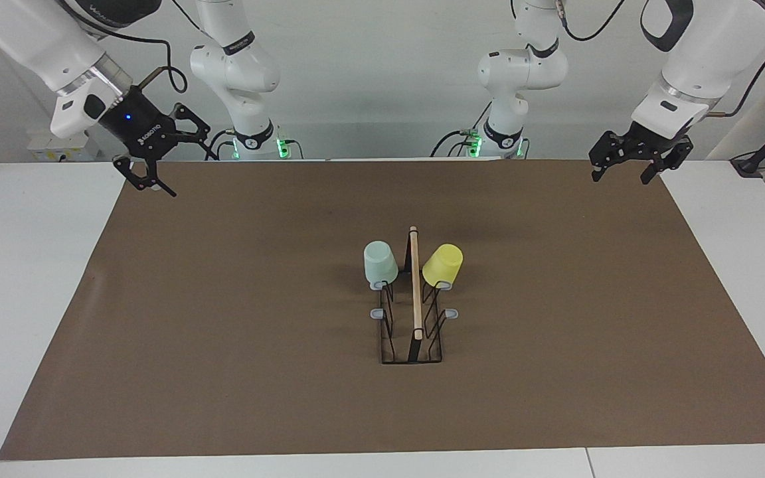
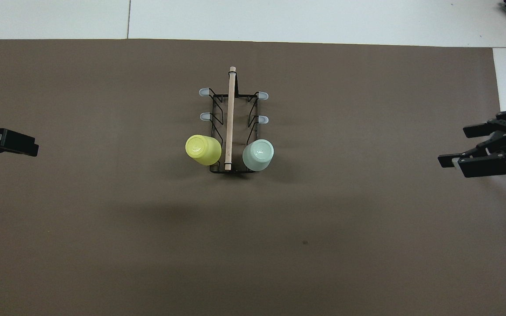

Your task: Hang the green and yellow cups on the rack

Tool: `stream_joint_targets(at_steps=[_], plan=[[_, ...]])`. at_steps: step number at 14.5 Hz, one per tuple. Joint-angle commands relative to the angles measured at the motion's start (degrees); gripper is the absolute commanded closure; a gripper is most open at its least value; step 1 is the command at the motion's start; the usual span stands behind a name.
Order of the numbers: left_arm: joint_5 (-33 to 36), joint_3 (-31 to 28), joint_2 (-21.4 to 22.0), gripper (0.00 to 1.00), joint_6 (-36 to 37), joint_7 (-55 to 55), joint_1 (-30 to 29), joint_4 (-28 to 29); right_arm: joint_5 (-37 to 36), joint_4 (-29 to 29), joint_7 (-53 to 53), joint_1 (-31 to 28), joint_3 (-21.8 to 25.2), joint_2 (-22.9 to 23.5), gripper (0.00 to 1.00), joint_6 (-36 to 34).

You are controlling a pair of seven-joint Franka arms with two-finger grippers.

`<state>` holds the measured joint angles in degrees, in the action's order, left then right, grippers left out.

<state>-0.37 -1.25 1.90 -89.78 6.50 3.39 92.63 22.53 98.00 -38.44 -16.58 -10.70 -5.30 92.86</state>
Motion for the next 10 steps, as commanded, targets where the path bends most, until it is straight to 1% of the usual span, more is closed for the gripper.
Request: stream_joint_targets(at_steps=[1, 3, 5, 7, 8, 10], plan=[[0.9, 0.5, 0.8, 0.0, 0.8, 0.2, -0.4, 0.3, -6.7, 0.4, 13.3, 1.8, -1.1, -1.1, 0.0, -3.3], [0.9, 0.6, 0.8, 0.0, 0.8, 0.3, -0.2, 0.3, -6.9, 1.5, 22.0, 2.4, -1.4, -2.1, 0.0, -6.4], [0.9, 0.5, 0.8, 0.0, 0.8, 0.3, -0.3, 0.3, -7.2, 1.8, 28.6, 5.1, -1.5, -2.3, 0.0, -6.5], [0.9, 0.5, 0.8, 0.0, 0.8, 0.3, -0.4, 0.3, -9.2, 1.8, 36.0, 7.4, -1.9, -2.6, 0.0, -6.2], [0.9, 0.5, 0.8, 0.0, 1.1, 0.3, -0.4, 0.3, -11.1, 1.8, 42.1, 9.7, -1.9, -2.6, 0.0, -6.3], [0.9, 0.5, 0.8, 0.0, 1.0, 0.3, -0.4, 0.3, -12.4, 3.4, 56.7, 10.5, -1.9, -3.5, 0.0, -5.9]])
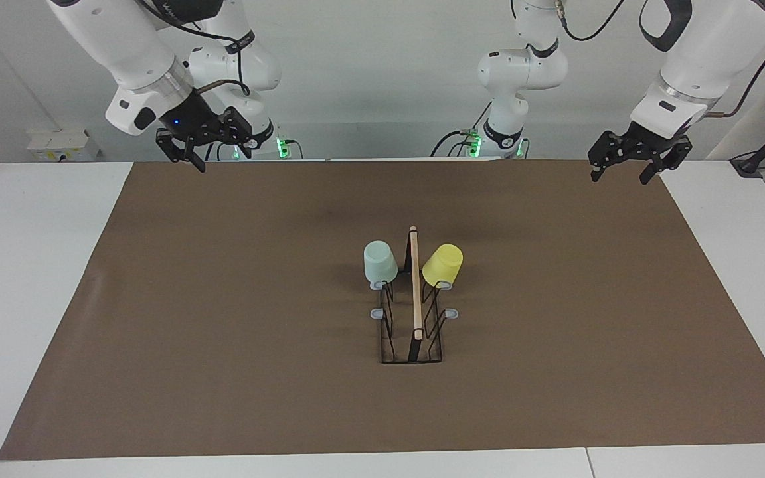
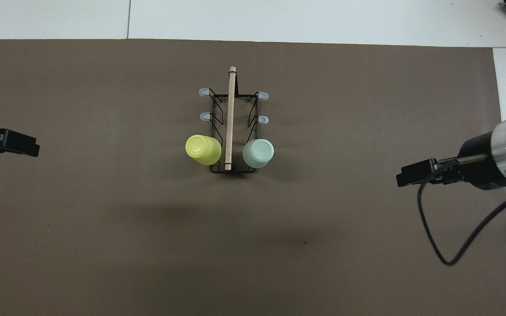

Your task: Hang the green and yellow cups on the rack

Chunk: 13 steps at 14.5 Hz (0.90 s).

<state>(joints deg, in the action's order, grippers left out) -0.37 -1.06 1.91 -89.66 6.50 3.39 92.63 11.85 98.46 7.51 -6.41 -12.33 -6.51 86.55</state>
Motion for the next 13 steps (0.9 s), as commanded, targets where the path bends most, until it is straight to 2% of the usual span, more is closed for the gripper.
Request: stream_joint_targets(at_steps=[1, 4, 7, 9, 13], plan=[[0.9, 0.4, 0.8, 0.0, 1.0, 0.3, -0.4, 0.3, -1.7, 3.0, 14.4, 0.7, -0.2, -2.4, 0.0, -0.2], [0.9, 0.4, 0.8, 0.0, 1.0, 0.3, -0.3, 0.3, -2.7, 3.1, 14.8, 0.8, 1.8, -2.2, 0.0, 2.1], [0.9, 0.4, 0.8, 0.0, 0.9, 0.3, -0.3, 0.3, -3.5, 4.3, 12.9, 6.7, 7.0, -2.5, 0.0, 2.5], [0.9, 0.4, 0.8, 0.0, 0.9, 0.3, -0.2, 0.3, -5.1, 4.9, 11.9, 7.5, 8.9, -2.5, 0.0, 3.0], [0.9, 0.4, 0.8, 0.0, 0.9, 0.3, -0.2, 0.3, -6.9, 4.8, 10.9, 8.1, 9.6, -1.1, 0.0, 9.3]])
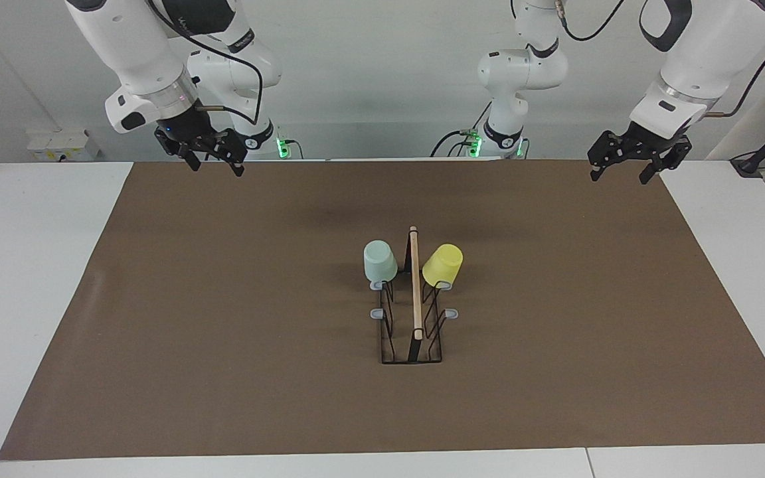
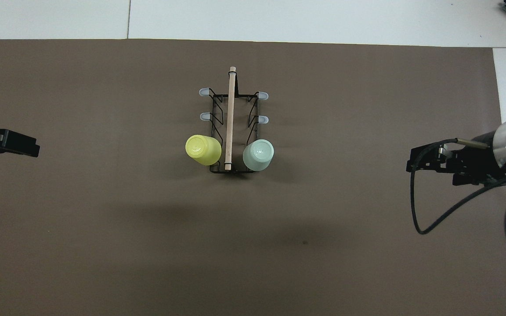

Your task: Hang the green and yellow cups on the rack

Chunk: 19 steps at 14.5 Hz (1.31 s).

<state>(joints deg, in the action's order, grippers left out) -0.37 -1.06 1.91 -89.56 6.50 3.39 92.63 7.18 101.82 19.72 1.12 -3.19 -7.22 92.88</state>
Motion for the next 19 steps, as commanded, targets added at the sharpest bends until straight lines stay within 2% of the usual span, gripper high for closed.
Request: stream_joint_targets(at_steps=[1, 5, 7, 14, 19], plan=[[0.9, 0.4, 0.8, 0.0, 0.7, 0.3, -0.2, 0.3, -2.6, 1.2, -2.4, 0.5, 0.5, 0.3, 0.0, 4.6], [0.9, 0.4, 0.8, 0.0, 0.4, 0.2, -0.2, 0.3, -3.0, -0.6, -10.0, 0.6, 4.5, 3.2, 0.0, 6.6], [0.9, 0.4, 0.8, 0.0, 0.5, 0.2, -0.1, 0.3, -5.3, -1.4, -13.6, 0.7, 5.0, 3.8, 0.0, 6.8], [0.9, 0.4, 0.8, 0.0, 0.4, 0.3, -0.1, 0.3, -5.7, -3.0, -6.7, 4.8, 5.1, 4.8, 0.0, 4.2], [0.9, 0.4, 0.8, 0.0, 0.5, 0.3, -0.1, 0.3, -5.8, -3.0, -6.4, 5.4, 5.3, 4.8, 0.0, 4.2]])
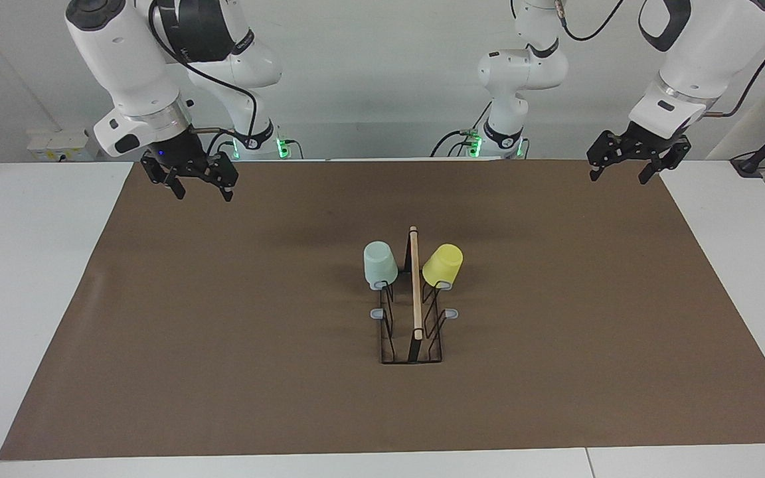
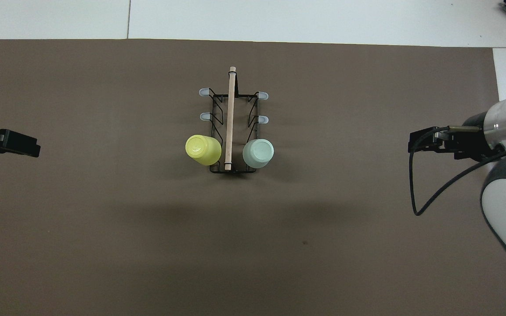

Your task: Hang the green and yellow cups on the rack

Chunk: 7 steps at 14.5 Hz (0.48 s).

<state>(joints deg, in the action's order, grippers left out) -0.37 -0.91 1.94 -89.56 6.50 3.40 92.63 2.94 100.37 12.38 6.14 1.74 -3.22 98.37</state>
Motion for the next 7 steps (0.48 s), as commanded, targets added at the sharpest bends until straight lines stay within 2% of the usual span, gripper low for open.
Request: stream_joint_targets(at_steps=[1, 7], plan=[[0.9, 0.2, 0.8, 0.0, 0.4, 0.3, -0.2, 0.3, -1.5, -1.6, 1.0, 0.3, 0.4, 0.9, 0.0, -1.0], [0.9, 0.3, 0.8, 0.0, 0.4, 0.3, -0.1, 0.3, -1.5, -1.9, 0.9, 0.1, 0.5, 0.8, 0.0, -0.5]])
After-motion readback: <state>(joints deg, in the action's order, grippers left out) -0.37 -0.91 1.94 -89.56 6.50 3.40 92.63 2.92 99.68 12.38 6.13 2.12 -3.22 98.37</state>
